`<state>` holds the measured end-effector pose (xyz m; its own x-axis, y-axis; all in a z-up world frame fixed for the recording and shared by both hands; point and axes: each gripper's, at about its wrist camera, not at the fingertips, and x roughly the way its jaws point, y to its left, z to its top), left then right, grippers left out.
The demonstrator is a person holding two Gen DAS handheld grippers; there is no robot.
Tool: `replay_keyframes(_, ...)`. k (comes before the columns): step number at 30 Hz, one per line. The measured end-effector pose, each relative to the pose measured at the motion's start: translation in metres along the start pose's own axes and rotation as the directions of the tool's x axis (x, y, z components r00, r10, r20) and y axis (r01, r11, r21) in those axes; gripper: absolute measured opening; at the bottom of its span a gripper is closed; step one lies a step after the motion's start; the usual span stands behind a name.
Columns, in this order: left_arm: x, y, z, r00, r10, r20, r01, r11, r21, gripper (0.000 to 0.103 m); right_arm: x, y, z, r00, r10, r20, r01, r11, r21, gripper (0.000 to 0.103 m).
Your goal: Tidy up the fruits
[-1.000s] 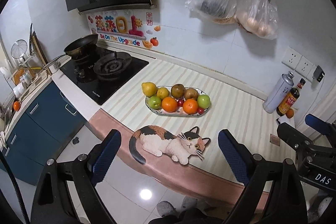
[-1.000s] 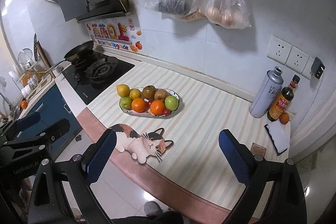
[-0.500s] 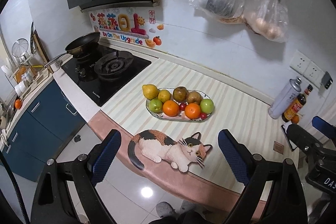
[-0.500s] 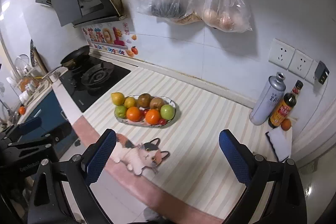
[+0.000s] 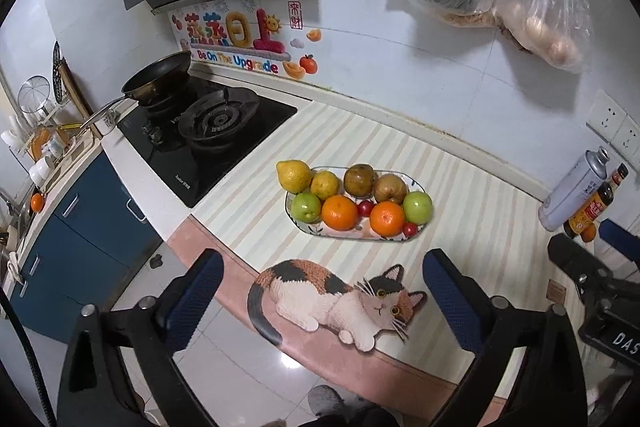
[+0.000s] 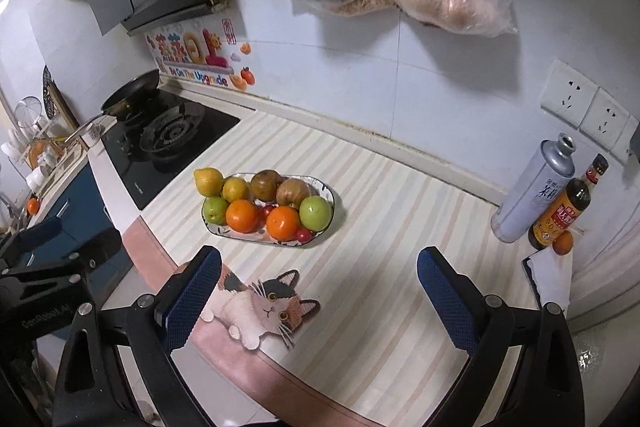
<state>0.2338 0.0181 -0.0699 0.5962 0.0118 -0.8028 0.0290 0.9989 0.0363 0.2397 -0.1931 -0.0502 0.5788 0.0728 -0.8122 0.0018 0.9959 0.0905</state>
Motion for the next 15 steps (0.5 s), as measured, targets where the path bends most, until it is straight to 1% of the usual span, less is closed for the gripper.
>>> replay_keyframes(4, 0.0049, 0.0001, 0.0017, 1.000, 0.001, -0.003, -0.001, 1.000, -0.003, 0.102, 0.0058, 0.0001, -0.0003, 1.000, -0.007, -0.007, 0.007, 1.000, -0.001, 0.100)
replay_keyframes(8, 0.0090, 0.0019, 0.0030, 1.000, -0.006, -0.012, 0.006, 1.000, -0.016, 0.102, 0.0043, 0.0002, 0.0020, 1.000, -0.015, -0.002, 0.015, 1.000, -0.004, 0.101)
replay_keyframes(15, 0.0069, 0.0032, 0.0041, 1.000, -0.012, -0.004, 0.012, 1.000, -0.021, 0.102, 0.0002, 0.0022, 0.0030, 1.000, -0.021, 0.005, 0.021, 1.000, -0.003, 0.101)
